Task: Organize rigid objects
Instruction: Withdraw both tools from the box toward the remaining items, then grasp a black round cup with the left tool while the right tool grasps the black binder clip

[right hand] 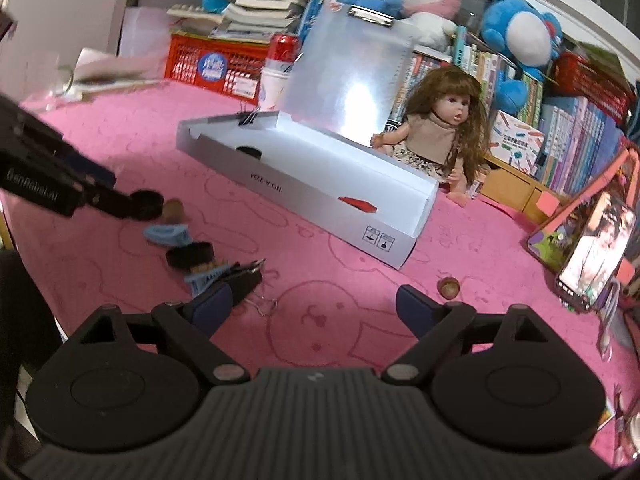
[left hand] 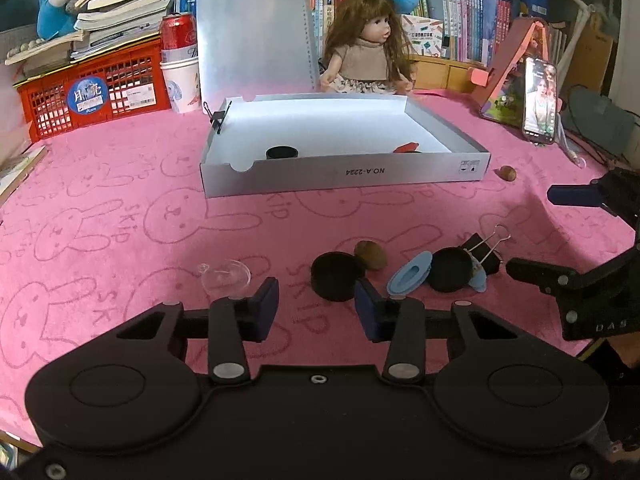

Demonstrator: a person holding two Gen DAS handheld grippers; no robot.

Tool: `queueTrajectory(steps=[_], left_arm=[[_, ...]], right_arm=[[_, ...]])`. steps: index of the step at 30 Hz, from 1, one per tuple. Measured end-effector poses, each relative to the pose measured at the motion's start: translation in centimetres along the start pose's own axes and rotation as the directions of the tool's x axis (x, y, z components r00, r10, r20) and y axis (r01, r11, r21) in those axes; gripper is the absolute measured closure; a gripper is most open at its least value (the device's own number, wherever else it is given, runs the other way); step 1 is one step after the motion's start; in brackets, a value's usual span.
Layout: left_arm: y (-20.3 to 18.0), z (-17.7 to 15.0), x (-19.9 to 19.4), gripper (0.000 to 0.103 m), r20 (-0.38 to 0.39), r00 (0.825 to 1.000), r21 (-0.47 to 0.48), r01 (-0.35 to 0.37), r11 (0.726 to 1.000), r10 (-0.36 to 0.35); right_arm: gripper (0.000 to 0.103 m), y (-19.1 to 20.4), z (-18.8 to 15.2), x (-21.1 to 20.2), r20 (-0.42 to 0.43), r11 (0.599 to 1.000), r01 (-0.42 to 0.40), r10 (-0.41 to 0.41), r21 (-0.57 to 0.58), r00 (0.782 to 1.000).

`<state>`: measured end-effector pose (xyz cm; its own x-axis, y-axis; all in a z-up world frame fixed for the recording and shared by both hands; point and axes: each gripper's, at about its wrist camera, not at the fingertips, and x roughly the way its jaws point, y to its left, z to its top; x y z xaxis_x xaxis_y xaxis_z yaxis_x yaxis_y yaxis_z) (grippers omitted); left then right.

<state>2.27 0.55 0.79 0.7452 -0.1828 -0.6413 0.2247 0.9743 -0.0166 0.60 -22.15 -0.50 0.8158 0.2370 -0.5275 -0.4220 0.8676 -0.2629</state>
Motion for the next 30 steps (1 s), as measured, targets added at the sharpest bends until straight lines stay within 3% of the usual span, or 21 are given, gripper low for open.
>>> queueTrajectory(steps=[5,19,25,28,29,30], left_arm=[[-0.2,0.2,0.8,0.062,0.005,1.0,-0.001,-0.005,1.0,0.005],[-0.1,0.7,2.1,0.061,0.024,1.0,-0.007,-0.005,1.0,0.005],[0.1,0.7,2.5,0.061,0.032,0.999,-0.015,0.0,1.0,0.0],[0.0,0.7,2.6,0.063,0.034,0.999,-0.001,-0.003,1.0,0.003],[-0.1,0.7,2.6,0.065,0.034,0.999,0.004,-0.002,1.0,0.002],[-0.1,0.7,2.6,0.069,0.037,0.999,0.007,-0.003,1.0,0.003]], right_arm=[[0.01,0.2,0.0,0.8,-0.008,0.999,-0.045,0.045,-0.011,0.999],[0.027,0.7,0.7,2.3,0.0,0.988,-0.157,0.157,0.005,0.988],[0.041,0.8,1.0,2.6,0.002,0.979,-0.202,0.202,0.013,0.979],[0.052,0.9,1.0,2.7,0.004,0.974,-0.225,0.225,0.026,0.974],[0.06,0.9,0.9,2.6,0.006,0.973,-0.231,0.231,0.028,0.973],[0.061,1.0,0.9,2.6,0.008,0.971,-0.239,0.239,0.03,0.971]])
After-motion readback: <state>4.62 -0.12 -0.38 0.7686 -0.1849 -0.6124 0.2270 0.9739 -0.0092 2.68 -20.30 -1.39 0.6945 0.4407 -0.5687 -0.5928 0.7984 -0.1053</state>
